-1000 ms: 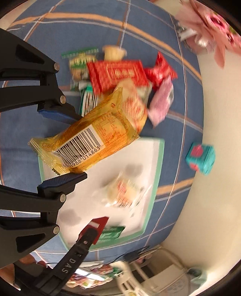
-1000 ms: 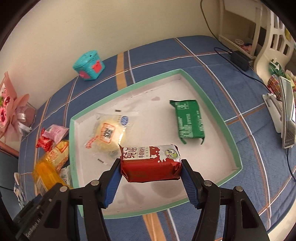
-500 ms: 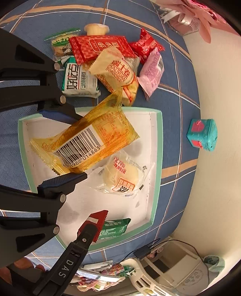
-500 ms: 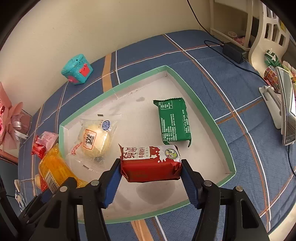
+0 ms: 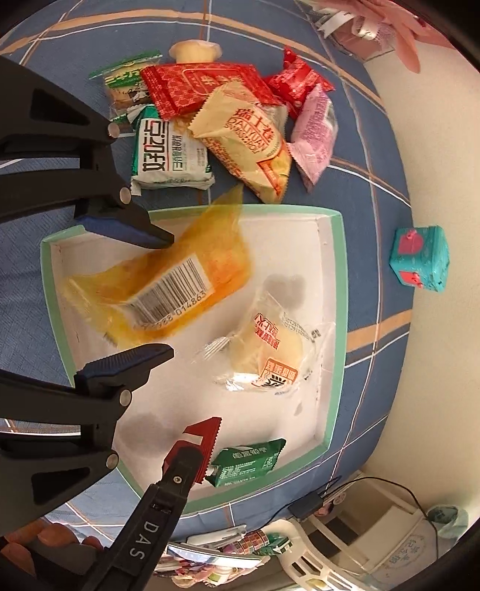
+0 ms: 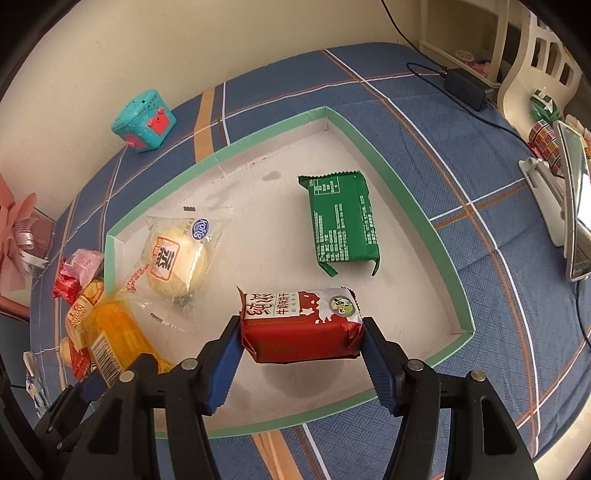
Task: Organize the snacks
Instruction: 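Carry both packs over the tray and lower them inside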
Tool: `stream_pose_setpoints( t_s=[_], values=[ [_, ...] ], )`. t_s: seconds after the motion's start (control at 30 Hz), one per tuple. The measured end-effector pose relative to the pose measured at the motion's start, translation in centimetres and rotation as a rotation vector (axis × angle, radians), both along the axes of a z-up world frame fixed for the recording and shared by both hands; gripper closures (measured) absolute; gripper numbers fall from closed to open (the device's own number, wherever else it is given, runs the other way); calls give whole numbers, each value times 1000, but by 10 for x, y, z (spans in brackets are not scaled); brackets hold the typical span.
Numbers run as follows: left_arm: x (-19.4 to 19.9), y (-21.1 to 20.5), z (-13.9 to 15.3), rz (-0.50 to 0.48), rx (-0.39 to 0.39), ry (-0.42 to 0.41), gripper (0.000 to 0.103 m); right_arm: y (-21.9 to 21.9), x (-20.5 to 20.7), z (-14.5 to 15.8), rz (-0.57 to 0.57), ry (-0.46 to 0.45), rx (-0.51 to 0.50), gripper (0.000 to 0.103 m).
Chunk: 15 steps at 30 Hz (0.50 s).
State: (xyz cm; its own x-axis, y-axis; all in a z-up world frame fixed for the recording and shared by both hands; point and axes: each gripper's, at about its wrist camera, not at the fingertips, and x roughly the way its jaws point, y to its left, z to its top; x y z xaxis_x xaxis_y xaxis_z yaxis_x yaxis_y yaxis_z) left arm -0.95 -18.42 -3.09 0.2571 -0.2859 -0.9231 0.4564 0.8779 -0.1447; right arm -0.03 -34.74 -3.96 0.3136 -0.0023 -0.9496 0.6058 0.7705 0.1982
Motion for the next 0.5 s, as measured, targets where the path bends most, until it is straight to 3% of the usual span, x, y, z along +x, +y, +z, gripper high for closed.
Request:
stream_pose_setpoints(
  t_s=[0.4,0.5],
  values=[
    [-1,15,15,40,-31,12,42,1,-3,8,8,-16,-19,36],
    [0,21,22,56,-31,-5,34,2,-3,8,15,-17,-27,36]
  ],
)
